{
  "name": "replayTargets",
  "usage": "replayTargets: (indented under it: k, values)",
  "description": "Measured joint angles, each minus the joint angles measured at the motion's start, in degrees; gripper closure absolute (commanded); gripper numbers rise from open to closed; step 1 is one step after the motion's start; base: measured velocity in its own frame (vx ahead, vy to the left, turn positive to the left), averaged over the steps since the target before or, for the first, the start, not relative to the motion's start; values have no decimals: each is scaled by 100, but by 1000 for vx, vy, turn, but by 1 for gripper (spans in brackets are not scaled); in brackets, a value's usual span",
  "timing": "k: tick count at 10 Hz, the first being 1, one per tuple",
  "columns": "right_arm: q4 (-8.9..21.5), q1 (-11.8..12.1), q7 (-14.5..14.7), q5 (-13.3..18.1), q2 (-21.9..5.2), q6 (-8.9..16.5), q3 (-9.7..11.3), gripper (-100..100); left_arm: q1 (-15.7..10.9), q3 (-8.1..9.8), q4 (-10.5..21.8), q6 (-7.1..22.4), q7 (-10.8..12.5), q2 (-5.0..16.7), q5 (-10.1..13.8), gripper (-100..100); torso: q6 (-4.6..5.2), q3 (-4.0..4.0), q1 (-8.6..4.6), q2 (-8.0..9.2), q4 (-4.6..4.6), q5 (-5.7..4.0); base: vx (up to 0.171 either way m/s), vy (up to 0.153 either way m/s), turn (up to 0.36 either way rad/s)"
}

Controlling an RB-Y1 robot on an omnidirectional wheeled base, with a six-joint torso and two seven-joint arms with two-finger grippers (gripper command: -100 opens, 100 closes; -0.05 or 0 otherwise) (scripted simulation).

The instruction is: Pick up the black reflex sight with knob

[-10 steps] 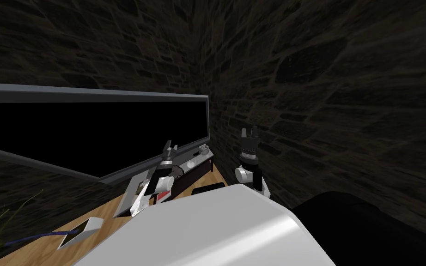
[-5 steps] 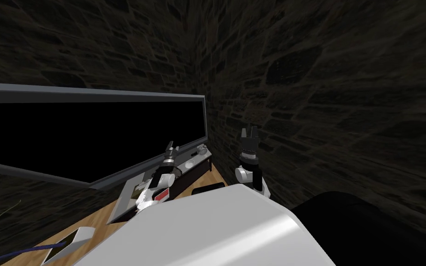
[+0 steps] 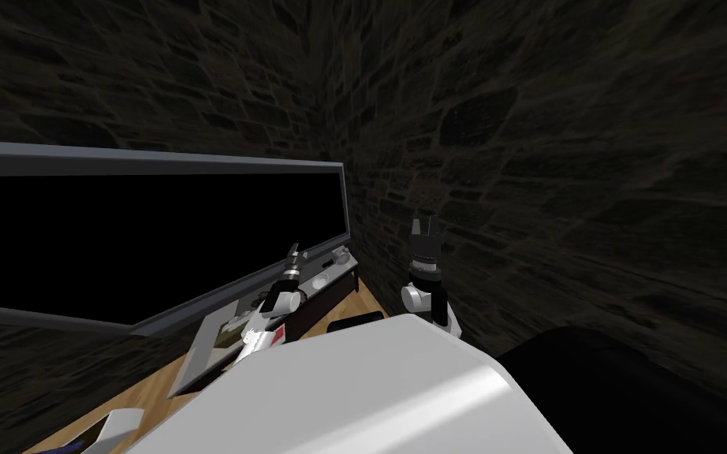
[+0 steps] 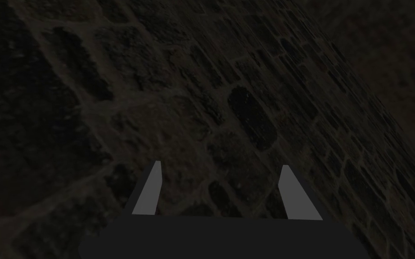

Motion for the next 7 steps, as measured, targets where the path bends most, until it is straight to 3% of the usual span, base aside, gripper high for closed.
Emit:
replayTargets:
  k: [2,4,7]
  values:
    - [0,0,0,0,0,0,0,0,-135,20,259,135,68,59,177,-100,-1,0,1,0,0,0,-14,-3,-91]
    - [0,0,0,0,0,0,0,0,-406,22,777,183,141,102,342,-100,0,-1,2,-3,0,0,-12,-2,-121]
    - [0,1,0,0,0,0,0,0,-587,70,1185,472,197,97,543,-100,-4,-1,3,-2,-1,1,-9,1,-114]
